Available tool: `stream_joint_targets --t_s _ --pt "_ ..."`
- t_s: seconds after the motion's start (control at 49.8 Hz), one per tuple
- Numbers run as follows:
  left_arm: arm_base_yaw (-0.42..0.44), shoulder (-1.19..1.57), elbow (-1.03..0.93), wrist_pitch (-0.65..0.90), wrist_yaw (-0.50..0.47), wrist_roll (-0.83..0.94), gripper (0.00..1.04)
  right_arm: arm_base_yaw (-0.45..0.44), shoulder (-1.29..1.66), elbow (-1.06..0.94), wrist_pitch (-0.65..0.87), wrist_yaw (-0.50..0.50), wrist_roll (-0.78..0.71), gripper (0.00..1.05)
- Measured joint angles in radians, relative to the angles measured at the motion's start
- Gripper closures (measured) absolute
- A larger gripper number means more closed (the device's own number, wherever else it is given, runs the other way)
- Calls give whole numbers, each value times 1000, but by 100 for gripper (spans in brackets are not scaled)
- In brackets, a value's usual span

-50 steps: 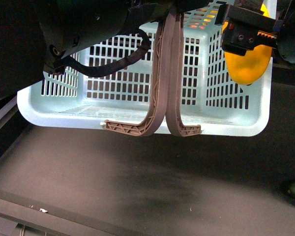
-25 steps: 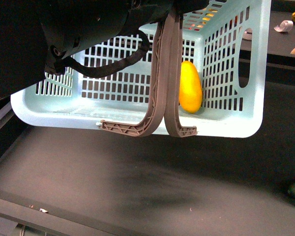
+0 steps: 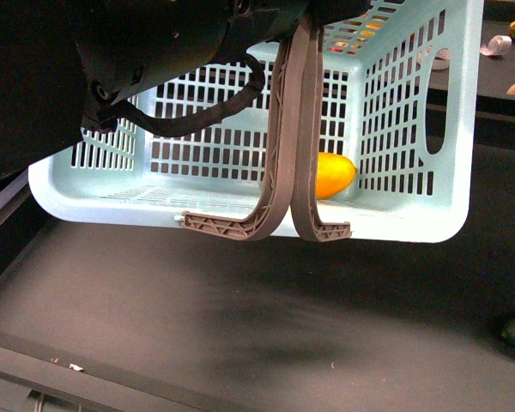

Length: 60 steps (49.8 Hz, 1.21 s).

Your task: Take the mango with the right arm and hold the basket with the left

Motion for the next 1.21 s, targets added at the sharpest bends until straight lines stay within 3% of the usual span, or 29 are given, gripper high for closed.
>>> stream_joint_targets --t_s 0.121,0.382,0.482,0.603,0.743,0.824,0.924,1.205 --pt "0 0 0 0 0 0 97 48 -114 -40 -108 71 21 8" --pt "0 0 0 0 0 0 97 67 -134 -47 -121 73 33 8" --pt "0 0 0 0 1 0 97 28 -293 -164 79 -47 -179 27" --pt "0 0 0 0 -1 -2 97 -56 -372 -199 103 -127 -412 53" --pt "-2 0 0 0 0 4 97 -108 -388 -221 100 -178 -459 73" --pt "0 0 0 0 -1 -2 97 -201 -402 -229 95 -301 -472 85" --pt "0 0 0 0 0 0 97 -255 -414 -235 96 -312 -478 101" --pt "0 0 0 0 -1 0 97 -260 -452 -277 101 -324 -485 103"
